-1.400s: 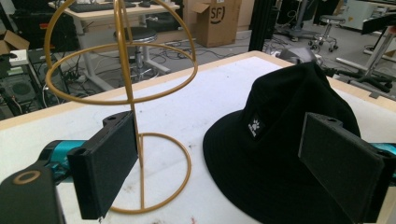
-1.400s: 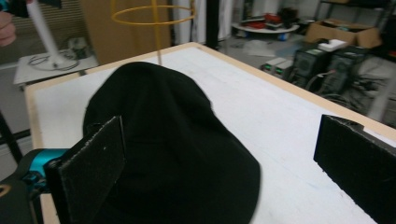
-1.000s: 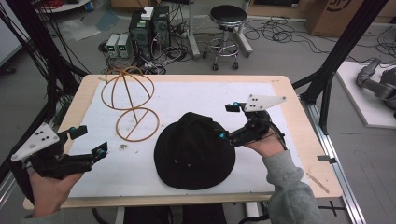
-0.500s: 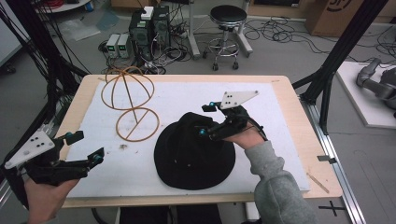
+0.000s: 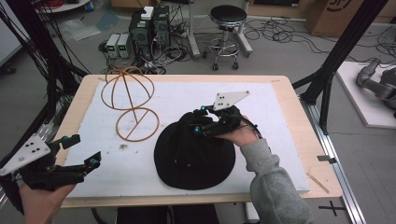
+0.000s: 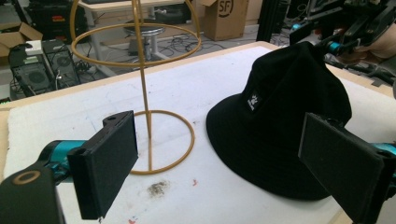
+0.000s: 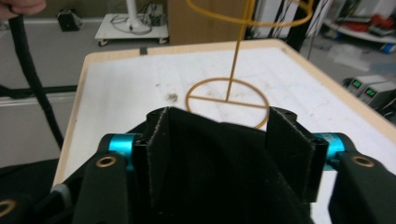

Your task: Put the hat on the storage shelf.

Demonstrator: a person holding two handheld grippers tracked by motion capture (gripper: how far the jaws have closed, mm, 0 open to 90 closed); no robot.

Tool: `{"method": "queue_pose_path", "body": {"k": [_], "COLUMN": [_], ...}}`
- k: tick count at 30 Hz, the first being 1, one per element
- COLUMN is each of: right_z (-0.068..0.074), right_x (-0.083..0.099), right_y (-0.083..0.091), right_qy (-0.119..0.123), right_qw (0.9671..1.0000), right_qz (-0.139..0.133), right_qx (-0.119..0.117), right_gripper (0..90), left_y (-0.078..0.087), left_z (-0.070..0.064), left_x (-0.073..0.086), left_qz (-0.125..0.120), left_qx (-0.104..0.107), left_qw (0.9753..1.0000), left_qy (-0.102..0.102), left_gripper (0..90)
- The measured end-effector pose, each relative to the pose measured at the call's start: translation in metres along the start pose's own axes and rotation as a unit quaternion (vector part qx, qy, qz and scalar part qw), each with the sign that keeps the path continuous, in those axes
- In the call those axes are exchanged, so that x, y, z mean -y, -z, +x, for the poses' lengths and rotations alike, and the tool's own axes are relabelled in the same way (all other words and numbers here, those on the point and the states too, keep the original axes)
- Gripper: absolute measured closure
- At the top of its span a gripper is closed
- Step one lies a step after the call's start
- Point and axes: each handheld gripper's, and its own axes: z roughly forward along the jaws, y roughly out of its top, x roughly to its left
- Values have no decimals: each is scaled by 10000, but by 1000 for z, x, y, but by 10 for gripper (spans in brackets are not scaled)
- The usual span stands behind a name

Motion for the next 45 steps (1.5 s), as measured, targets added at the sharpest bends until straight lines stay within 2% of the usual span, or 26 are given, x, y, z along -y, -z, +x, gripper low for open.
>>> {"method": "queue_pose_path", "body": {"k": [1,2,4,5,7,8,11,14,19,25,28,29,30,31,33,35,36,38,39,40,44,45], "right_z": [0,1,2,2,3,4,4,2,-2,-1,1,1,1,1,-1,-2,-2,-4,-4,-4,-6,-6], "right_x": [0,1,1,1,1,1,0,1,-2,-11,-28,-28,-37,-37,-51,-56,-66,-77,-77,-89,-113,-113], "right_y": [0,-1,0,0,-1,-2,-2,-1,3,11,18,18,19,19,22,23,26,29,29,33,40,40], "right_qy": [0,69,226,226,291,330,381,290,124,183,284,284,337,337,407,434,441,536,536,545,587,587], "right_qw": [10000,10000,9997,9997,9994,9992,9989,9994,9998,9998,9996,9996,9994,9994,9991,9990,9989,9984,9984,9982,9975,9975], "right_qz": [0,18,-16,-16,29,83,117,116,79,56,92,92,89,89,51,60,42,-14,-14,-31,-156,-156], "right_qx": [0,53,111,111,183,224,246,128,112,94,-12,-12,-65,-65,-123,-128,-171,-195,-195,-239,-356,-356], "right_gripper": [479,599,706,706,784,854,885,896,898,900,900,900,900,900,900,900,900,900,900,900,900,900], "left_y": [0,1,2,2,2,3,8,11,12,13,13,13,13,13,14,15,16,17,17,17,15,15], "left_z": [1,1,2,2,2,2,5,7,7,5,6,6,6,6,7,7,8,8,9,9,8,8], "left_x": [0,1,1,1,1,1,0,-1,-1,-2,-2,-2,-2,-2,-2,-2,-2,-2,-2,-1,0,0], "left_qz": [10,6,-1,-1,4,7,-58,-101,-98,-113,-102,-107,-106,-101,-115,-134,-133,-146,-151,-154,-126,-113], "left_qx": [-11,-14,-27,-27,-49,-77,-135,-161,-181,-185,-173,-176,-164,-167,-171,-184,-182,-192,-188,-186,-160,-150], "left_qw": [10000,10000,10000,10000,10000,10000,9999,9998,9998,9997,9998,9997,9998,9998,9997,9997,9997,9996,9996,9996,9997,9997], "left_qy": [-2,14,18,18,26,27,55,91,86,90,90,101,102,100,110,119,112,120,134,143,156,159], "left_gripper": [119,119,119,119,119,119,119,119,119,119,119,119,119,119,119,119,119,119,119,119,119,119]}}
